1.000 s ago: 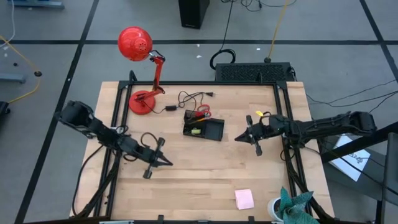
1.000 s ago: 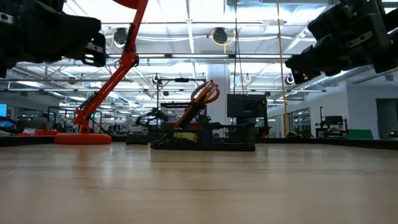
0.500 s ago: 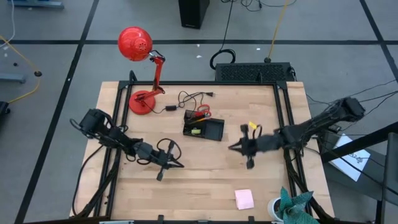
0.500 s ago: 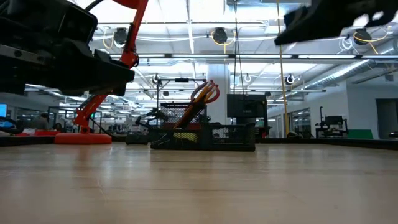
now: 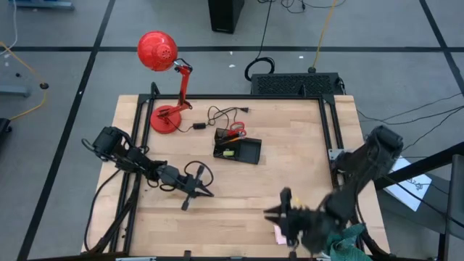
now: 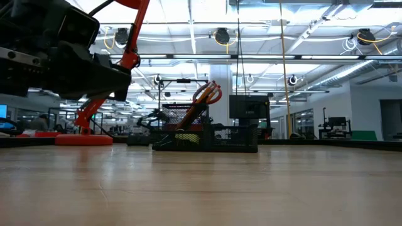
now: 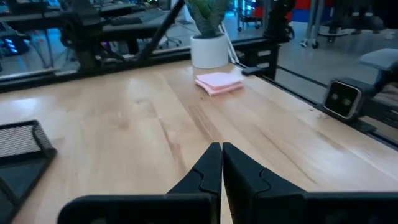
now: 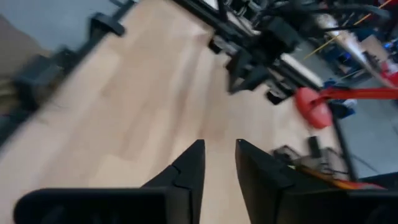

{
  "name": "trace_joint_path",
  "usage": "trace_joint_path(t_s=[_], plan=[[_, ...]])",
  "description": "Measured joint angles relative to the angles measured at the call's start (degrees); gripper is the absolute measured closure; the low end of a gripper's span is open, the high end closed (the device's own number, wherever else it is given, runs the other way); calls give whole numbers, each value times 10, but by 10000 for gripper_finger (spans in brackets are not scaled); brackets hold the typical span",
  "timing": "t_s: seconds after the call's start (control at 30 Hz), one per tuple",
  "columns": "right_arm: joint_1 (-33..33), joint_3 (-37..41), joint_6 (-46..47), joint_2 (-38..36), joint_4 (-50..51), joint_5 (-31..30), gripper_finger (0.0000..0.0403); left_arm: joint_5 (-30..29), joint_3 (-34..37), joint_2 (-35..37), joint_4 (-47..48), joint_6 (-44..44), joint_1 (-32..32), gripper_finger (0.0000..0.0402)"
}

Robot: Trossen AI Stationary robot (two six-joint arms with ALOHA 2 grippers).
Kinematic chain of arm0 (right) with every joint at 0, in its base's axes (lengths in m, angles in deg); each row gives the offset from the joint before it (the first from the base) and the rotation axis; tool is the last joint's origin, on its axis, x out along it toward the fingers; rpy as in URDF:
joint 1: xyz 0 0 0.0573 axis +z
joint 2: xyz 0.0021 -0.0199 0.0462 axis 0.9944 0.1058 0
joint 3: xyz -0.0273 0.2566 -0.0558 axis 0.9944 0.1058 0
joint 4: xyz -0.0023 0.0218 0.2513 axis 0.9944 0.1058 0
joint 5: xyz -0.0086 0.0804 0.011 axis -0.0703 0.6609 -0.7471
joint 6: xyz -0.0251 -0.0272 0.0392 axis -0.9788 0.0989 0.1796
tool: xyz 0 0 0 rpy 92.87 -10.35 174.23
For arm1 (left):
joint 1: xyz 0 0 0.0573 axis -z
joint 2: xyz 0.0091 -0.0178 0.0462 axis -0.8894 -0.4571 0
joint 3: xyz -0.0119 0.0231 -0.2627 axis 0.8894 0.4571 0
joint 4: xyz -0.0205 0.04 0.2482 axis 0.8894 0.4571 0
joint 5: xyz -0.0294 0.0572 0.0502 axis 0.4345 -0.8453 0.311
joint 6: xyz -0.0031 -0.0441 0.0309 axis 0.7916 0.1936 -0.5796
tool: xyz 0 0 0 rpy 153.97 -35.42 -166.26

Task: Pick and place office supplies into organizer
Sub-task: Put the pink sticky note into the black desk organizer

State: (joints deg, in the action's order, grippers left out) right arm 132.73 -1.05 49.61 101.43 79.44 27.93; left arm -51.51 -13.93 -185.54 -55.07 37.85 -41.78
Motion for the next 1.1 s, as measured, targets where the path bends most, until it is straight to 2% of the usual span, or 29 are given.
trace_joint_path(t_s=[0.17, 0.3, 0.53, 0.67, 0.8, 1.1], plan=[[44, -73, 97, 84, 19, 2, 296, 26, 0, 0, 23, 22, 1, 380], [64, -137, 142, 158, 41, 47, 275, 28, 0, 0, 34, 39, 6, 380], [73, -229, 301, 249, 214, 143, 223, 29, 1, 0, 33, 51, 22, 380], [73, -232, 370, 272, 273, 218, 185, 23, 0, 0, 33, 65, 29, 380], [72, -232, 423, 289, 318, 266, 152, 21, 0, 0, 32, 69, 31, 380], [76, -229, 451, 294, 323, 262, 118, 8, 1, 0, 35, 74, 31, 380]])
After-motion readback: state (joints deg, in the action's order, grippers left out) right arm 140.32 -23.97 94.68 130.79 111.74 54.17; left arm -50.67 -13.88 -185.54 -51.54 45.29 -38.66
